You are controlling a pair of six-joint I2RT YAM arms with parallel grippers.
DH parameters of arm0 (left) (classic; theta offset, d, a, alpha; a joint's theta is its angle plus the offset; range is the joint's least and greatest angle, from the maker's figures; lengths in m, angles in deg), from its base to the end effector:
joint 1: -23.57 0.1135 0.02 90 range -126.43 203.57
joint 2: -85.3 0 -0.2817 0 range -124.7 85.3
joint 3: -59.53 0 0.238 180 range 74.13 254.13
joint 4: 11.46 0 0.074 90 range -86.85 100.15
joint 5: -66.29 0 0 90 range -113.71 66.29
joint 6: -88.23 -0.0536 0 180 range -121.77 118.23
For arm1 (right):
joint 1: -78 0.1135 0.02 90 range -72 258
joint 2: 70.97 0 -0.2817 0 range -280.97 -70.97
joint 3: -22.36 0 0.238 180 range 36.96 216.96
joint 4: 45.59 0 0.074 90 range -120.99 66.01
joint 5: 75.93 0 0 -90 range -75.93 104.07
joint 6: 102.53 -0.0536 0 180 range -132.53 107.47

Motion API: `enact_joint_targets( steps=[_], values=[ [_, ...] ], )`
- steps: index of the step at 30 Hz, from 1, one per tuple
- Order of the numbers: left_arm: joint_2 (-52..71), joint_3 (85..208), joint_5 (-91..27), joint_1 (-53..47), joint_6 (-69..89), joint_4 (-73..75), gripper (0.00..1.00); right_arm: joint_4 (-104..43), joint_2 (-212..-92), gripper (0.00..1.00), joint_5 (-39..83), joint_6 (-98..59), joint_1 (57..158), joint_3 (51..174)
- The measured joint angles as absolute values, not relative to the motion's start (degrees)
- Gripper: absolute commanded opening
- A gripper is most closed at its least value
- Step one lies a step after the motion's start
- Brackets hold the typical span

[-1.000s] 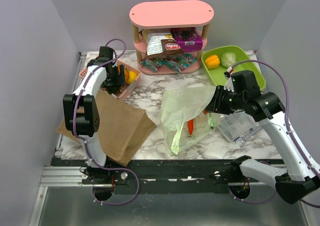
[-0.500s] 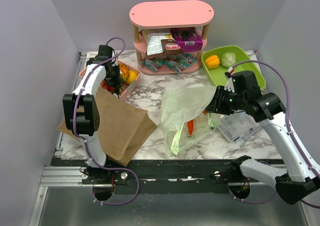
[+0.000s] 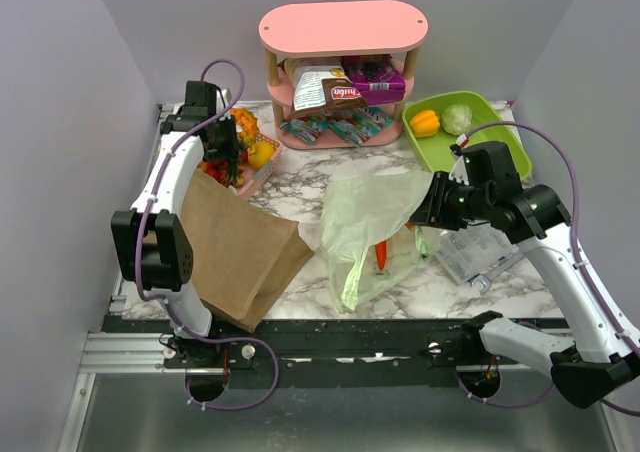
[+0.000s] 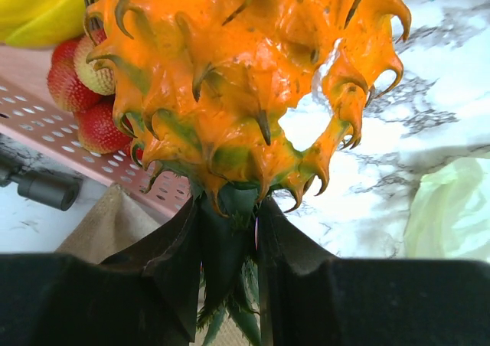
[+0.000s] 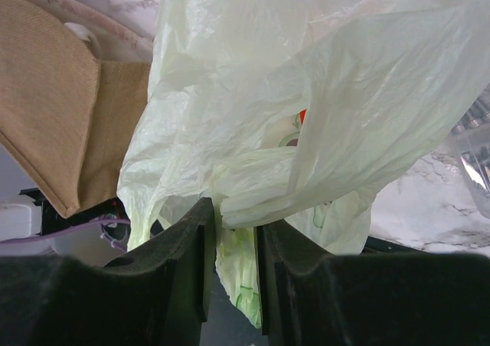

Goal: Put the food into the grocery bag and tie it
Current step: Pick up the fake fruit from the bin.

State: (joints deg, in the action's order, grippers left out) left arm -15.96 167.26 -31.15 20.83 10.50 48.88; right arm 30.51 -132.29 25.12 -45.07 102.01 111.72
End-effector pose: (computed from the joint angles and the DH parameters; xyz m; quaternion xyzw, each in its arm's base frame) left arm 0.3857 -0.0254 0.3139 -0.0588 0.9471 -0.1016 0.2987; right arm 0.1598 0.0824 0.3783 0.0348 0.9294 0.2479 0.2711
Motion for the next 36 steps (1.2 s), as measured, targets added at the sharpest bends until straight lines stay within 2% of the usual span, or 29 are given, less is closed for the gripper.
enact_joint_targets(
  steps=[11,25,32,36],
  values=[
    [-7.7,167.3,-34.3,20.5,11.8,48.1,0.0,31.7,-135.4,0.33,24.9,-45.2,102.0,112.5],
    [13.4,157.6,-43.2,18.8,14.2,45.6,0.0,31.6,-136.8,0.32,23.9,-44.4,102.0,114.2],
    [18.4,156.5,-47.4,15.1,13.7,44.8,0.0,30.8,-137.0,0.31,23.9,-44.0,102.0,114.4],
    [20.6,155.6,-49.5,8.7,11.9,44.3,0.0,30.3,-136.9,0.31,23.9,-44.0,102.0,114.3]
  ],
)
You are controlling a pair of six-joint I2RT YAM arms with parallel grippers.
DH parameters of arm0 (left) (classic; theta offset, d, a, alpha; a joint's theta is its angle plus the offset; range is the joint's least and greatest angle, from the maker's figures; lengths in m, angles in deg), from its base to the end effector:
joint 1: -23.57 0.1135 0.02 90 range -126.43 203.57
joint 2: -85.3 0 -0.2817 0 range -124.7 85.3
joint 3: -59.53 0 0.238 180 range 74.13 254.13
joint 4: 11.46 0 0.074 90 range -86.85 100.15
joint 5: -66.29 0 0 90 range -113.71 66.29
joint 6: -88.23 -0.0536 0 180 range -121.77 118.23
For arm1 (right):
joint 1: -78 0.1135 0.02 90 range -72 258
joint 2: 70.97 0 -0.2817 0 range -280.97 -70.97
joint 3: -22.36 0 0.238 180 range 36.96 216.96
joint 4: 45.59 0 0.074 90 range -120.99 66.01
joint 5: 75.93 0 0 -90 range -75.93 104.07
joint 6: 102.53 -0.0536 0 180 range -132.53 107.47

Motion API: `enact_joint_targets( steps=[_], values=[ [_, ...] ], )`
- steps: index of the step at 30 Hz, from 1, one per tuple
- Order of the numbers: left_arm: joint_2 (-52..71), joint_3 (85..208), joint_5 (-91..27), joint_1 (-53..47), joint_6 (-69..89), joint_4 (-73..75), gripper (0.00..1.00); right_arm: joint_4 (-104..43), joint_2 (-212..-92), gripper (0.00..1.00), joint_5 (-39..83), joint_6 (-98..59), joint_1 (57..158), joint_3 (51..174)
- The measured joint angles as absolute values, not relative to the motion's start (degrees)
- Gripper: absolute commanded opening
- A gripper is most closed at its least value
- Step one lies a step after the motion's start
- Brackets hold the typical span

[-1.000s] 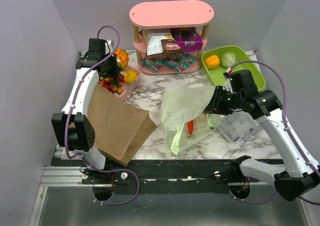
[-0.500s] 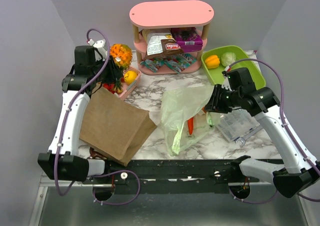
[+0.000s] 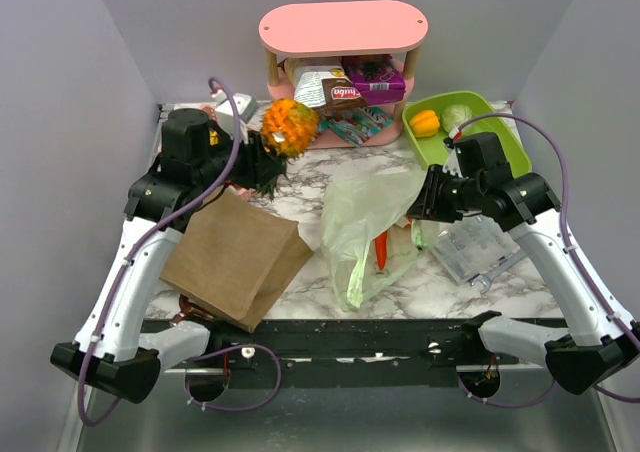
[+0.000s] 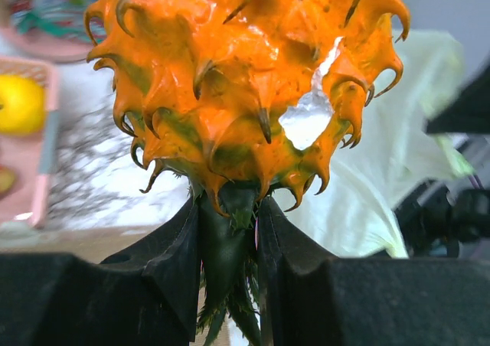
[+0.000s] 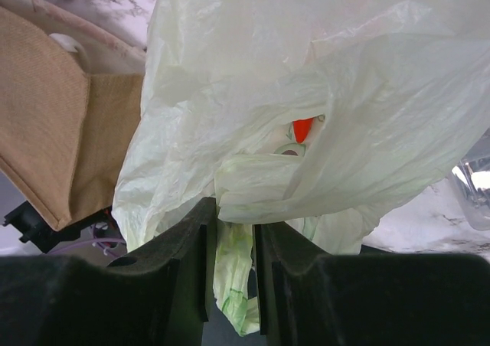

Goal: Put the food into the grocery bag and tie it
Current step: Pick up the fake fruit from the bin, then place the fake fruit in the grocery bag.

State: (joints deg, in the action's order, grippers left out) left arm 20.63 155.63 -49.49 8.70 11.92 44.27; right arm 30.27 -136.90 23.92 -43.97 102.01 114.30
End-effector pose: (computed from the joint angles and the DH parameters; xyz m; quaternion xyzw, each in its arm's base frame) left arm 0.2008 -0.0774 0.4419 0.1294 0.8176 -0.3120 0.4662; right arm 0.1797 0.0901 0.3781 0.0312 0.9357 0.2305 0.2652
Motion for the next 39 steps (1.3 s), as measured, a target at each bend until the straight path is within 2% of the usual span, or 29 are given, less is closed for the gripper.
enact_joint_targets(
  steps=[7,17,28,39],
  values=[
    [21.6,155.7,-51.2,-4.7,11.2,42.2,0.0,29.7,-136.2,0.31,23.9,-44.0,102.0,113.1],
    [27.6,145.1,-57.7,-17.2,15.9,29.2,0.0,29.0,-134.9,0.3,23.9,-44.0,102.0,111.7],
    [25.6,142.2,-60.0,-29.6,21.9,16.2,0.0,28.9,-134.9,0.12,23.5,-43.8,102.0,111.8],
    [20.9,136.9,-58.7,-34.3,26.0,10.2,0.0,29.0,-133.6,0.04,22.7,-43.7,102.0,111.9]
  ],
)
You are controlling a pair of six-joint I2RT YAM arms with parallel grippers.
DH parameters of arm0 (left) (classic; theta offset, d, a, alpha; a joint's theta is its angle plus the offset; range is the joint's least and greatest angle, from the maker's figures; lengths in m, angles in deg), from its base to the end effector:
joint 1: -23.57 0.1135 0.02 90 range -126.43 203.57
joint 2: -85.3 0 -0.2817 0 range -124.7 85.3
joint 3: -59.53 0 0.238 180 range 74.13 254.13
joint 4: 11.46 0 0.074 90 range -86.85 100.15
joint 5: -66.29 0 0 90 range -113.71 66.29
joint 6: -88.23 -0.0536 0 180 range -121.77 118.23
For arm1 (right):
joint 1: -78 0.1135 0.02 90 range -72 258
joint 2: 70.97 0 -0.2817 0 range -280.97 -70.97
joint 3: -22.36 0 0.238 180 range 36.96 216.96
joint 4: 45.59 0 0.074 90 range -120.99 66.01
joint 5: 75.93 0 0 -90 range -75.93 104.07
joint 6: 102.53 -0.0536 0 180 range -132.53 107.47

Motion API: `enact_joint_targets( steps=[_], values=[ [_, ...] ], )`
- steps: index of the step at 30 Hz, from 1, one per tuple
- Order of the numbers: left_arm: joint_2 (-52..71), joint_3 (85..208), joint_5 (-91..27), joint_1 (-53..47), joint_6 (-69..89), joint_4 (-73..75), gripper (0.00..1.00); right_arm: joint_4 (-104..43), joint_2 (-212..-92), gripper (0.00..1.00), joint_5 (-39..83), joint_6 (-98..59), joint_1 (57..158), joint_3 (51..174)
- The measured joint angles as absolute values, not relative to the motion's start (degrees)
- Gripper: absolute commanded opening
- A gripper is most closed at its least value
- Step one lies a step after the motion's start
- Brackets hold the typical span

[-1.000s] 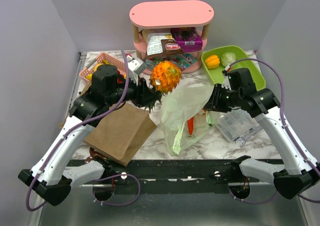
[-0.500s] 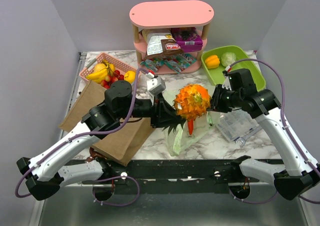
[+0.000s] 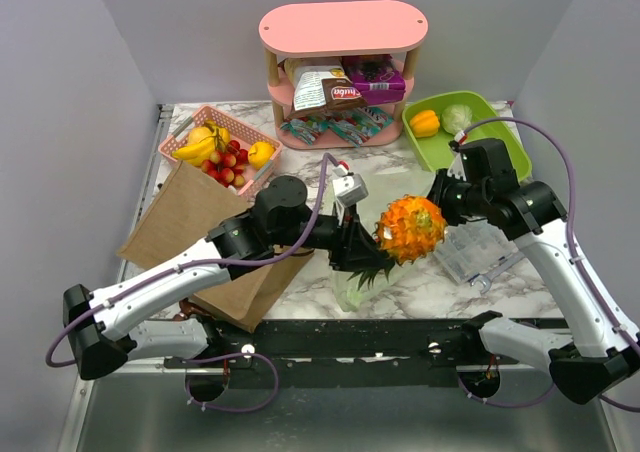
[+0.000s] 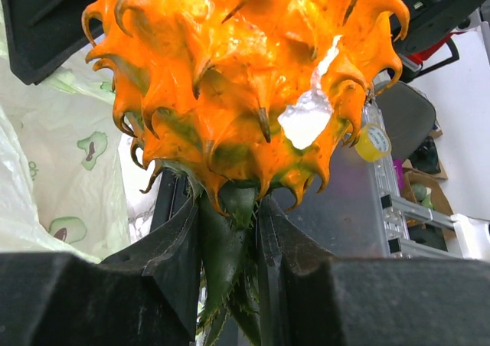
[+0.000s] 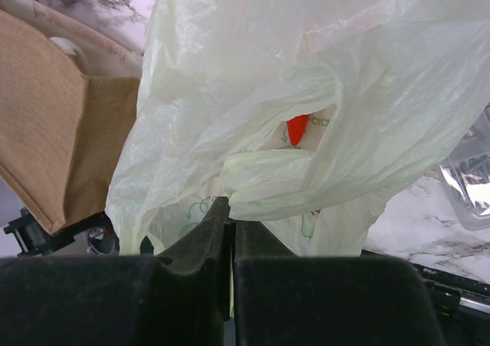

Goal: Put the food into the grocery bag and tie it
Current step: Place the fake fruit in the grocery bag.

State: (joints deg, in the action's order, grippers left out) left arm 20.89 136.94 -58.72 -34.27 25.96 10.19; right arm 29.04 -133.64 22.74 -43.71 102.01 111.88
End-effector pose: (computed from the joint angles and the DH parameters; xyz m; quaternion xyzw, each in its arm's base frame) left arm 0.1053 -0.2253 0.4034 0.3772 0.6475 -0.5896 0.3012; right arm 0.1688 0.0840 0.3772 0.0310 0.9301 0.2288 0.2856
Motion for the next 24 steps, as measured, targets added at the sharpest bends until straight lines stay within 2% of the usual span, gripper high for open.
enact_joint_targets(
  steps=[14,24],
  values=[
    [12.7,133.4,-62.7,-36.7,29.8,-1.0,0.0,32.4,-133.0,0.01,21.4,-42.0,102.0,115.1],
    [8.1,132.0,-63.2,-36.2,26.2,3.0,0.0,33.1,-132.3,0.01,20.7,-41.3,102.0,115.4]
  ],
)
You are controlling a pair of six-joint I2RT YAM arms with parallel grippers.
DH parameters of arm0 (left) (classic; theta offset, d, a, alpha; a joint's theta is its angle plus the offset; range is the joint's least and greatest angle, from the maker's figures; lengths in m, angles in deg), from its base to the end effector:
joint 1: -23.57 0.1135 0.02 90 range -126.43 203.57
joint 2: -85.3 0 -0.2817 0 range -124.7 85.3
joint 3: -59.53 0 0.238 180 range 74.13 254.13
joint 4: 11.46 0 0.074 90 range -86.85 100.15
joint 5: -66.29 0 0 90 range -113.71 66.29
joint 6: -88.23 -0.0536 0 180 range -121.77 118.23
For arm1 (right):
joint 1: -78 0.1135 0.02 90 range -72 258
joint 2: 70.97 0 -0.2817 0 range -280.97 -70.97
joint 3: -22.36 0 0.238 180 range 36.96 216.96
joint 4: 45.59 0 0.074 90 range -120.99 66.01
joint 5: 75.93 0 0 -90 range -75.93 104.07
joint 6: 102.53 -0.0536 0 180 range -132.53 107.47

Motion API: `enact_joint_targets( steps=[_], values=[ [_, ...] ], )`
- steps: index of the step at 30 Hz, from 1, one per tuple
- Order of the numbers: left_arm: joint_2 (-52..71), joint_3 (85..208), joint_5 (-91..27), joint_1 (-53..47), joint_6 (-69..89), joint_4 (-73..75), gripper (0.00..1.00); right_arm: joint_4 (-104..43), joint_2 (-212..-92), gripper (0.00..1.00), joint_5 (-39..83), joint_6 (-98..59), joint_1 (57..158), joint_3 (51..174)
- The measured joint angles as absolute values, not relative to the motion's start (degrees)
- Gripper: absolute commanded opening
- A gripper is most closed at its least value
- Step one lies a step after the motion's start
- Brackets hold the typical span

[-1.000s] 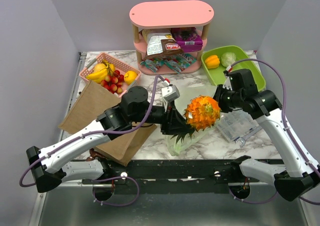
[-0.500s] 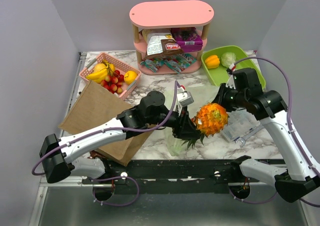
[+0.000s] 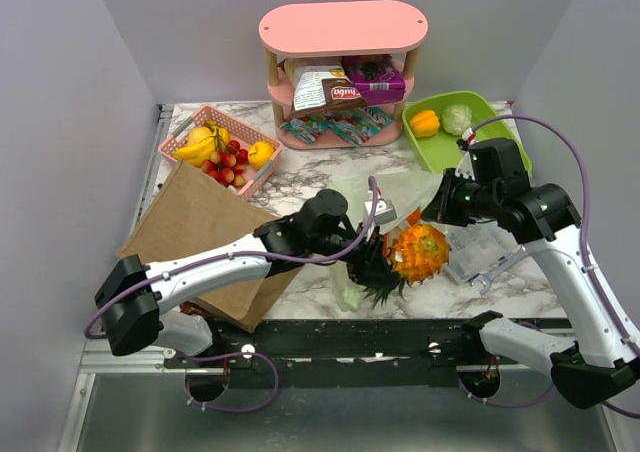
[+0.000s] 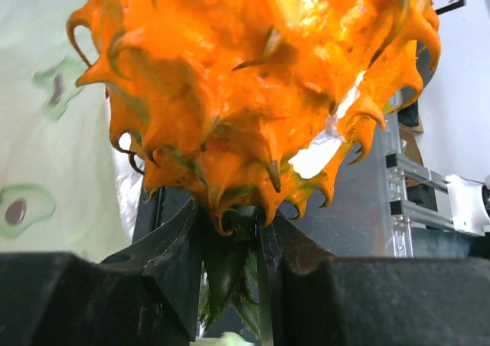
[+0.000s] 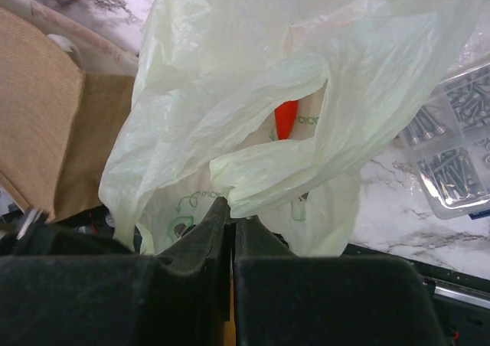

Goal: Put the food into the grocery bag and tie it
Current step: Place the fake fruit in the grocery bag.

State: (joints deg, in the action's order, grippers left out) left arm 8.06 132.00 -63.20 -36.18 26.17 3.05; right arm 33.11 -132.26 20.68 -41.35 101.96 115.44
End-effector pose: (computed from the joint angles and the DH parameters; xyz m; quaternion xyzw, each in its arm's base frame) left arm 0.1236 -0.2797 0.3304 0.3984 0.6846 -0.5760 0.2020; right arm 0.1564 0.0763 0.3930 0.0182 0.9286 0.2110 0.3046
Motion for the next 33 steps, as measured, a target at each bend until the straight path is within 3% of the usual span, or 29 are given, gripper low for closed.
enact_joint_targets(
  steps=[7,18,33],
  values=[
    [7.3,124.9,-63.2,-30.4,26.2,4.7,0.0,33.2,-131.9,0.01,20.7,-41.3,102.0,115.7],
    [8.2,125.0,-60.6,-26.9,23.7,10.1,0.0,33.4,-132.1,0.01,20.8,-41.0,102.0,115.8],
    [3.3,144.4,-27.6,-36.4,16.5,31.6,0.0,33.0,-133.6,0.01,21.9,-40.9,101.9,116.5]
  ],
)
